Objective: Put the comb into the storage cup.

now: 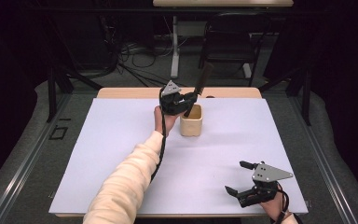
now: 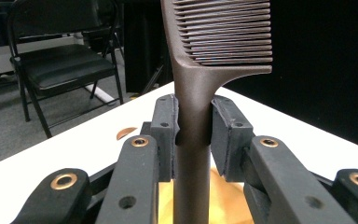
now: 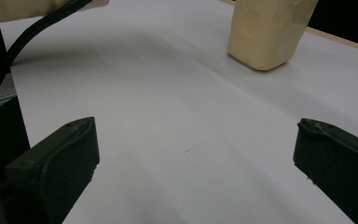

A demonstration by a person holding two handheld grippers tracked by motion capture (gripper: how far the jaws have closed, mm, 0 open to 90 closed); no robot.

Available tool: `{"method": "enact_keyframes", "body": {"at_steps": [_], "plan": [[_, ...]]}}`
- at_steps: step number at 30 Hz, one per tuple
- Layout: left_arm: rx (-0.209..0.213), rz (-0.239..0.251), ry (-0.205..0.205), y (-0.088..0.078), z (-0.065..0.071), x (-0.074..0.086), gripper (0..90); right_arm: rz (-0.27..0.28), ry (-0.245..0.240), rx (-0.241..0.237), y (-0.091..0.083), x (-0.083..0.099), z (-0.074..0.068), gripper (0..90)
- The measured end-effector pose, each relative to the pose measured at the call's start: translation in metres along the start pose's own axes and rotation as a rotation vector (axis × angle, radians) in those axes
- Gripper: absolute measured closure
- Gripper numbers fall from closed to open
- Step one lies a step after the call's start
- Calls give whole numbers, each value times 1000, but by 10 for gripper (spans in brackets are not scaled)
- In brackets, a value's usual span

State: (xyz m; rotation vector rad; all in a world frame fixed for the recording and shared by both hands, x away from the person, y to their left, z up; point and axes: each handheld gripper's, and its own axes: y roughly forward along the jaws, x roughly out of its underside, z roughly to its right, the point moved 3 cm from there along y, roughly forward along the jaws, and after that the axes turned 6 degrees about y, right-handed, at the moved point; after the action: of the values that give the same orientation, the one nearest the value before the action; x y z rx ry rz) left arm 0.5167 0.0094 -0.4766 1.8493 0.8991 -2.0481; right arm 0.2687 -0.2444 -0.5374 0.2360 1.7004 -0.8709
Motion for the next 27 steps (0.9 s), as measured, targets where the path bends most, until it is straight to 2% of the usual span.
{"method": "enact_keyframes", "body": {"at_steps": [27], "plan": [[15,-45,55,4,2,4,720,0,5,2,0,0,0,0]]}}
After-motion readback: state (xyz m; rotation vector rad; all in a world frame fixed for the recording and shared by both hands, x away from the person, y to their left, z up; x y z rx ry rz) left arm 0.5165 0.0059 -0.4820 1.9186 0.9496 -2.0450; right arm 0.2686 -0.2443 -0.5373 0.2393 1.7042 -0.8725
